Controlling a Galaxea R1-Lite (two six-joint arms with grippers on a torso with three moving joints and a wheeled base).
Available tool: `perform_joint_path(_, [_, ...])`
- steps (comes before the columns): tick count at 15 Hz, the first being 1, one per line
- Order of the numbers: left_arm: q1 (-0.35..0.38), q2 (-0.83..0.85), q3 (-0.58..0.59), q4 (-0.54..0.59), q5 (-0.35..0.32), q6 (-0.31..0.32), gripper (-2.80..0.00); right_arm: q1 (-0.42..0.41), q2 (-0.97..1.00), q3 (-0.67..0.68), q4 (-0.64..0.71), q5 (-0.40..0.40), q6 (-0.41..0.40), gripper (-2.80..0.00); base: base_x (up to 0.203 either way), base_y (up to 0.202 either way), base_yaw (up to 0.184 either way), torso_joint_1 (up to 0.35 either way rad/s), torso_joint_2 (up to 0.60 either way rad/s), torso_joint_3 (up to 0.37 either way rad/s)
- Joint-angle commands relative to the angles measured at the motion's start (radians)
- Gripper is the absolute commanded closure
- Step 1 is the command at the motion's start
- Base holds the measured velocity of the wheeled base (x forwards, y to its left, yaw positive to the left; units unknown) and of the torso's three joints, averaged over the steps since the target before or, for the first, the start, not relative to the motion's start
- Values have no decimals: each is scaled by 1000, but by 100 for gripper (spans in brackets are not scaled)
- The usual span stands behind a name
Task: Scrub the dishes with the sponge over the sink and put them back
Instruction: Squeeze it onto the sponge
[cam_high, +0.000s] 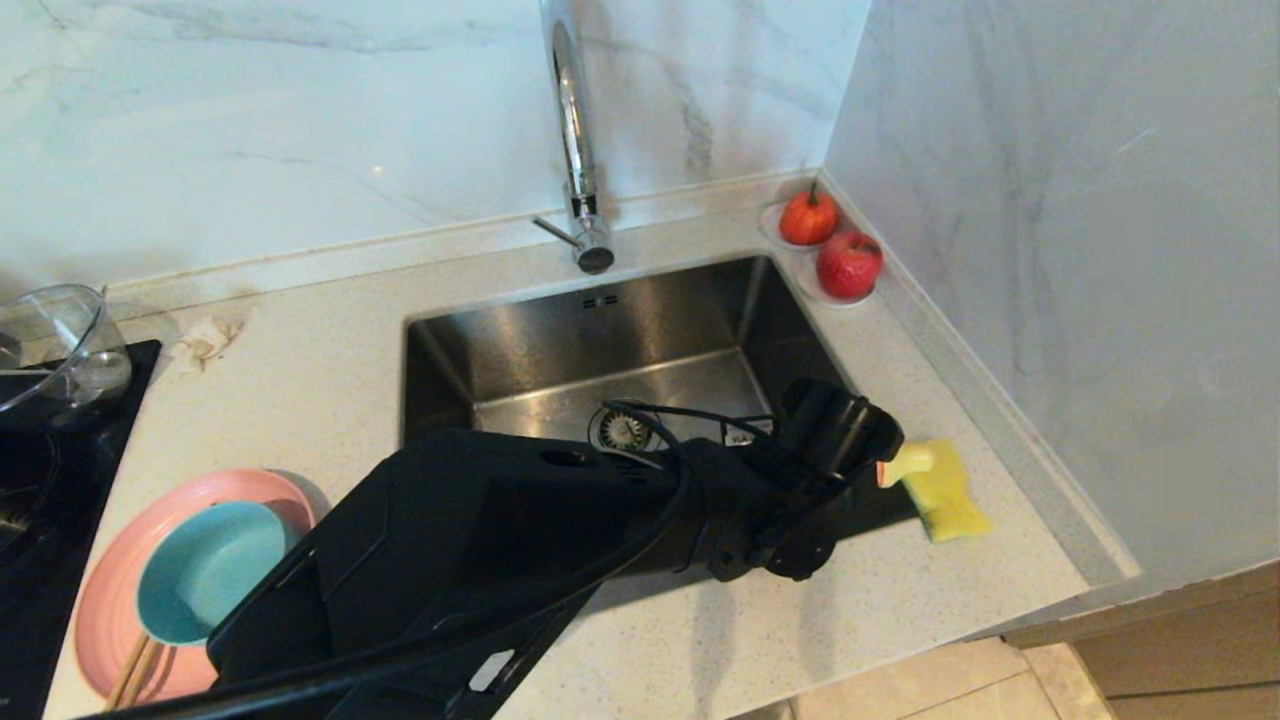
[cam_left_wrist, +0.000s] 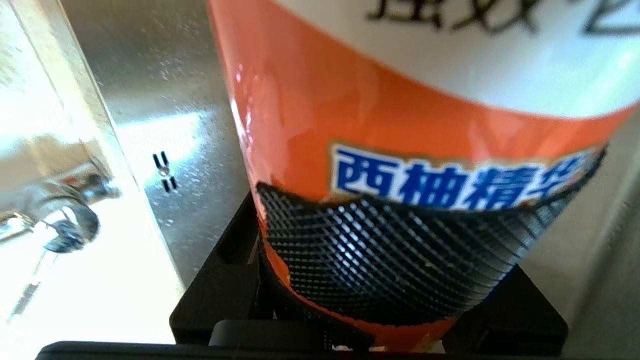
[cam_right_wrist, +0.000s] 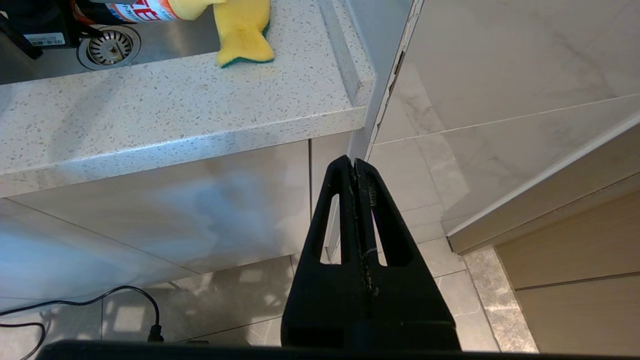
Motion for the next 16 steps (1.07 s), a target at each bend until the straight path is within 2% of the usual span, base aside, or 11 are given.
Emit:
perform_joint_path(1, [-5,-3,0,3,5,17,0,0,0,0,0,0,0,0,0,0,0,0,0,0])
perform_joint_path(3, [-6,-5,0,7,5,24,0,0,0,0,0,0,0,0,0,0,0,0,0,0])
perform_joint_path(5, [-5,-10,0,4,5,66,0,0,0,0,0,0,0,0,0,0,0,0,0,0])
perform_joint_path(8, [-5,-14,0,6,6,91,0,0,0,0,0,0,0,0,0,0,0,0,0,0])
perform_joint_path(11, [-5,-27,-2,-2,6,141,0,0,0,0,0,0,0,0,0,0,0,0,0,0])
perform_joint_path(16, [-5,-39,0,4,9,172,0,0,0,0,0,0,0,0,0,0,0,0,0,0])
